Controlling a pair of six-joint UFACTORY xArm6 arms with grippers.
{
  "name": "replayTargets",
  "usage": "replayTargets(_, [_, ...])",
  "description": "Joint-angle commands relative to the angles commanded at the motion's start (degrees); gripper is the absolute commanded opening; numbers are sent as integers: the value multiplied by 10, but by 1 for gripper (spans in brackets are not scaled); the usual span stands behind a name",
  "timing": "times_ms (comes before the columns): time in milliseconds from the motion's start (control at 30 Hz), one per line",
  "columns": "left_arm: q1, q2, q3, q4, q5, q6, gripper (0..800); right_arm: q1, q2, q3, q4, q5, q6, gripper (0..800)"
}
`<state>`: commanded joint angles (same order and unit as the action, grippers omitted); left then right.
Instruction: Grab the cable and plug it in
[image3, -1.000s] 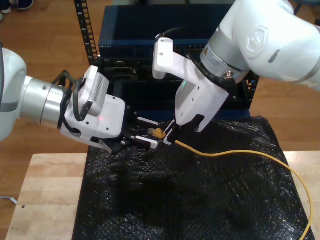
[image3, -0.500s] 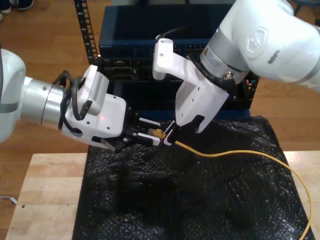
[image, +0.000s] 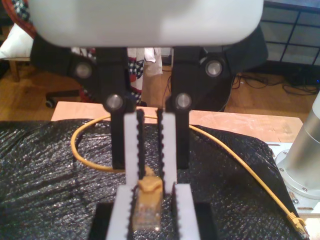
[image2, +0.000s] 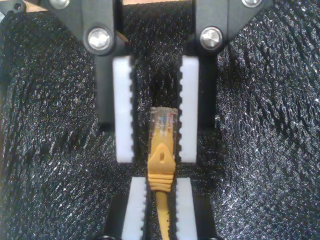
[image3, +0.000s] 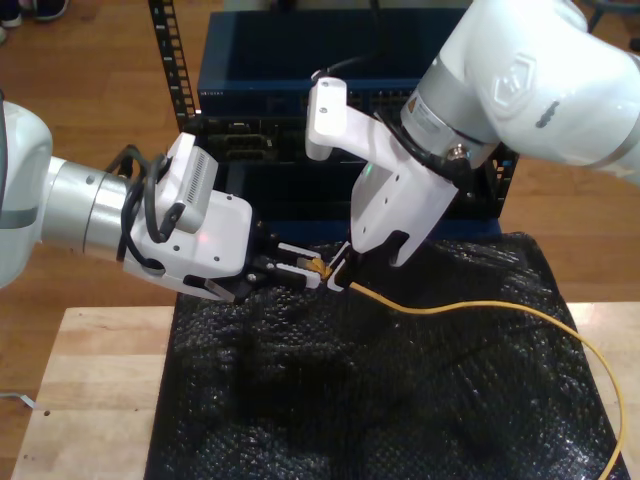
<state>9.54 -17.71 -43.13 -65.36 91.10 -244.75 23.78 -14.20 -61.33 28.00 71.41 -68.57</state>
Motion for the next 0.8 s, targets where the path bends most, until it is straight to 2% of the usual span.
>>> replayTargets(167, [0,0,0,0,0,0,30,0,0,0,0,0,0,8])
replayTargets(267, [-1,0,1,0,1,0,15,0,0,0,0,-1,0,20])
replayTargets(333, [0,0,1,0,1,0,7,0,0,0,0,0,-1,58])
replayTargets(367, [-1,0,1,0,1,0,3,0,0,0,0,0,-1,100])
replayTargets(400, [-1,0,1,0,1,0,2,0,0,1,0,0,-2,179])
replayTargets(467, [-1,0,1,0,1,-1,3,0,1,0,0,0,-15,449])
replayTargets(533, [0,0,-2,0,1,-3,5,0,2,0,1,0,-26,639])
replayTargets(633, [-1,2,-4,-1,1,-4,6,-2,4,-3,0,-1,-29,707])
replayTargets(800, [0,16,-7,-4,16,-4,15,-7,0,-5,0,-1,-30,733])
